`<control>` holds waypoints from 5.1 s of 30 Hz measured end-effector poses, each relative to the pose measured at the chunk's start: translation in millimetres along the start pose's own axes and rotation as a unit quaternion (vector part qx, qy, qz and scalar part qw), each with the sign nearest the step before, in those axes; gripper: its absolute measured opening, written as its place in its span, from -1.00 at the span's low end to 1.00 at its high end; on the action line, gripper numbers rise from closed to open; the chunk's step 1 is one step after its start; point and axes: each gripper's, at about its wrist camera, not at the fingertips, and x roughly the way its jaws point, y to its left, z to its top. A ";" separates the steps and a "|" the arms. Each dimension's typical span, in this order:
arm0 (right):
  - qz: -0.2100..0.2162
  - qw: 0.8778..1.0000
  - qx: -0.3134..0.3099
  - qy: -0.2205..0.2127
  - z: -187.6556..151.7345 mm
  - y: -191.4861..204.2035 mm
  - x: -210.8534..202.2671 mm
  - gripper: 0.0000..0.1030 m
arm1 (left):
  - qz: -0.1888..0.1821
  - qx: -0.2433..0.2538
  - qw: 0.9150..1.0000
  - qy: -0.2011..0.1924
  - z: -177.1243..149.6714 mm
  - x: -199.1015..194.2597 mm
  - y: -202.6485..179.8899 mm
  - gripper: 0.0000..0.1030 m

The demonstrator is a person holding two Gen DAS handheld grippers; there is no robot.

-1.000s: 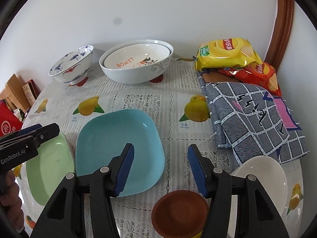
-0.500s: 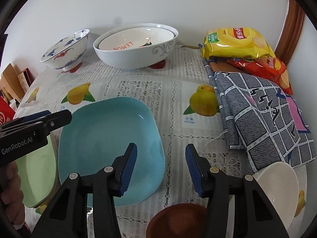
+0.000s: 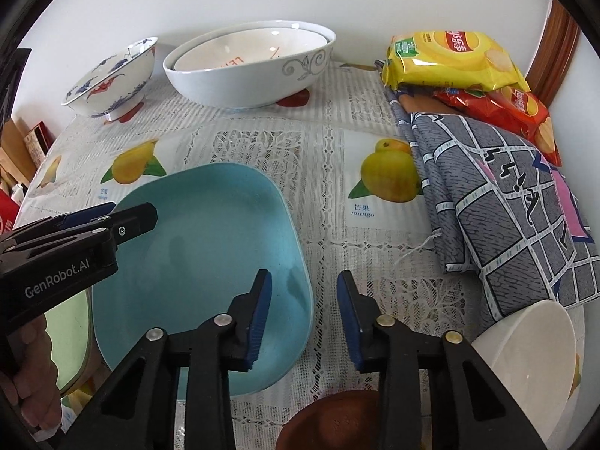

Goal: Organize plates and bowls
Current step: 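Close both grippers on the teal plate rim, then lift the teal plate with both grippers toward the green plate stack, then carry the teal plate with both grippers over the green plate stack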

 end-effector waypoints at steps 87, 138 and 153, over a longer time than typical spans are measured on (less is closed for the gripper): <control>0.044 0.986 0.054 -0.150 -67.4 22.0 -200.4 -0.83 | -0.027 -0.015 0.991 -0.129 -66.9 -204.0 9.3 -0.77; 0.059 0.989 0.030 -0.135 -55.2 66.1 -183.7 -0.83 | -0.015 -0.056 0.991 -0.121 -68.8 -196.1 54.4 -0.78; 0.082 0.992 0.006 -0.091 -58.1 102.2 -139.8 -0.83 | 0.008 -0.092 0.992 -0.085 -87.5 -164.5 101.7 -0.78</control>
